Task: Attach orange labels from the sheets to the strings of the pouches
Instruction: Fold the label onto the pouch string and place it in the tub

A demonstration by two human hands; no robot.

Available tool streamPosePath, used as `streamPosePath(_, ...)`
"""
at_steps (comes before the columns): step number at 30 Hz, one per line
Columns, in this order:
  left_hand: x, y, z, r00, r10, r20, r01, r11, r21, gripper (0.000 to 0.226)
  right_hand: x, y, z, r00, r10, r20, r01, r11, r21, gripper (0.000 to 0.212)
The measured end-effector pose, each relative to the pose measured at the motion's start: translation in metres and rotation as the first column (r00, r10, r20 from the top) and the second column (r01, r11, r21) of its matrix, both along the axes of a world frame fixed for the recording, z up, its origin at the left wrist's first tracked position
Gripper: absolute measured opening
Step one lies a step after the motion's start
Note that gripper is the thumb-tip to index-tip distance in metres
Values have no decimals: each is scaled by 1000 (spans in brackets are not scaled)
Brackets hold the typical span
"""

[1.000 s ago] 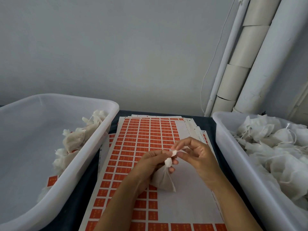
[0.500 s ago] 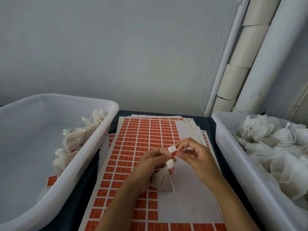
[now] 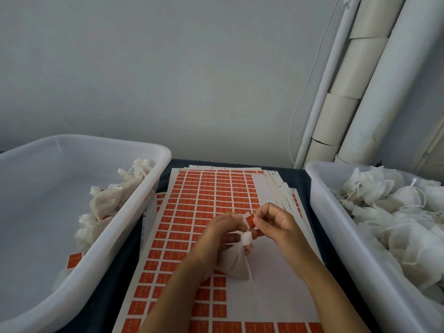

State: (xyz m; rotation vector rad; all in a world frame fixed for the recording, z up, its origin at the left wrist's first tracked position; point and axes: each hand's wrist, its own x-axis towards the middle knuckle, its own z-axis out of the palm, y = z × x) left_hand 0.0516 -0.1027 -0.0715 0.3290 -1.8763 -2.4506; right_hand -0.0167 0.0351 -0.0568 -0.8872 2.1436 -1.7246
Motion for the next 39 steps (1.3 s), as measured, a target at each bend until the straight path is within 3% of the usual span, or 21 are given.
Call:
streamPosePath(3, 0, 1, 0, 998, 44, -47, -47, 997, -56, 11, 0, 0, -1, 1000, 0, -8, 1, 1000, 17, 6)
streamPosePath(11, 1, 4, 1, 991, 69, -111, -92, 973, -213, 13, -2, -4, -5, 994, -83, -75, 87, 994, 61, 7)
streamPosePath(18, 0, 7, 1, 987, 81, -136, -112, 966, -235, 15, -2, -3, -6, 986, -100, -130, 111, 990, 85, 7)
streamPosePath(24, 0, 6, -1, 986, 86, -143, -108, 981, -159, 21, 0, -6, -6, 979, -105, -177, 115, 992, 49, 8)
streamPosePath(30, -3, 9, -3, 960, 64, -271, -159, 924, -347, 22, 0, -6, -5, 968, -138, -208, 147, 989, 33, 9)
streamPosePath(35, -5, 8, -7, 945, 89, -315, -213, 898, -385, 21, -3, -6, -8, 979, -139, -151, 134, 990, -46, 36)
streamPosePath(38, -4, 12, -7, 937, 59, -346, -202, 897, -394, 23, -3, -8, -12, 974, -84, -211, 98, 993, 59, 6)
streamPosePath(39, -5, 13, -8, 935, 61, -350, -210, 890, -404, 25, -3, -10, -14, 968, -65, -241, 88, 992, 85, 6)
